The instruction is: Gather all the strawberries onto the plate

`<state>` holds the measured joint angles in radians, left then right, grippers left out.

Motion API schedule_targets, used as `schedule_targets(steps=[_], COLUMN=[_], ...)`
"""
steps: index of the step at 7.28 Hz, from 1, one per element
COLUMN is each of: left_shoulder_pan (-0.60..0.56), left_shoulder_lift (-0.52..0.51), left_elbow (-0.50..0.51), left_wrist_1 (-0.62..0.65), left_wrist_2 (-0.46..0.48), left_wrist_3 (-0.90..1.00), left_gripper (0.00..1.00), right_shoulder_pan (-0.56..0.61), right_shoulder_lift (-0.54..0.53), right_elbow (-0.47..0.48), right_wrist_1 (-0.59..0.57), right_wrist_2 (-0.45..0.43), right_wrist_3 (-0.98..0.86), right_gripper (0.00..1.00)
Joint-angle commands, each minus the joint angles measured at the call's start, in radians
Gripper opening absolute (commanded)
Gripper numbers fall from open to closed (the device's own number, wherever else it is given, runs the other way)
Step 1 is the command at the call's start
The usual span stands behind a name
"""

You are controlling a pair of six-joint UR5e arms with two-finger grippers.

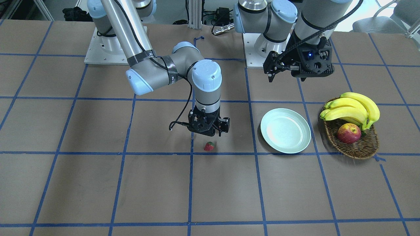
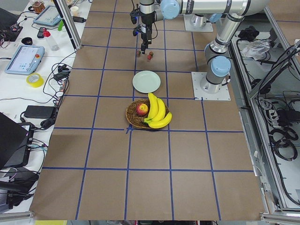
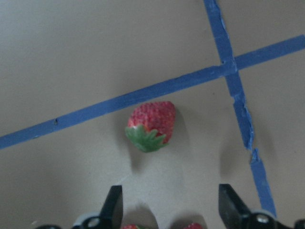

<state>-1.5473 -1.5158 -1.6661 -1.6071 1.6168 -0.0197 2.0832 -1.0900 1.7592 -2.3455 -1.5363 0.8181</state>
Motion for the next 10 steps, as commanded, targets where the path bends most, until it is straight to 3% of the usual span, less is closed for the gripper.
schedule_targets(steps=[1,2,4,5,6,8,9,10], left_shoulder_pan=[0.006,0.027,0.046,0.035,0.033,-0.029,-0.074,-0.108], left_shoulder_lift=[-0.018,-0.018,-0.027,-0.049,-0.072,-0.162,-0.212,-0.26], left_elbow=[-0.004,-0.004,-0.014,-0.05,-0.111,-0.179,-0.181,-0.181], left_wrist_1=[0.07,0.072,0.076,0.128,0.276,0.528,0.614,0.642], left_wrist_2=[-0.008,-0.012,-0.017,-0.093,-0.162,-0.236,-0.238,-0.238], left_wrist_3=[-0.013,-0.013,-0.013,-0.026,-0.069,-0.052,-0.008,0.101], left_gripper=[1.0,1.0,1.0,1.0,1.0,1.0,1.0,1.0], right_shoulder_pan=[-0.012,-0.049,-0.292,-0.395,-0.441,-0.451,-0.448,-0.428], right_shoulder_lift=[-0.091,-0.144,-0.264,-0.318,-0.347,-0.358,-0.364,-0.396], right_elbow=[-0.001,-0.006,-0.006,-0.013,-0.05,-0.275,-0.35,-0.357], right_wrist_1=[0.065,0.15,0.34,0.424,0.509,0.593,0.721,0.726], right_wrist_2=[-0.008,-0.034,-0.039,-0.029,-0.031,-0.039,-0.024,0.02], right_wrist_3=[-0.028,-0.143,-0.451,-0.515,-0.584,-0.663,-0.663,-0.665], right_gripper=[1.0,1.0,1.0,1.0,1.0,1.0,1.0,1.0])
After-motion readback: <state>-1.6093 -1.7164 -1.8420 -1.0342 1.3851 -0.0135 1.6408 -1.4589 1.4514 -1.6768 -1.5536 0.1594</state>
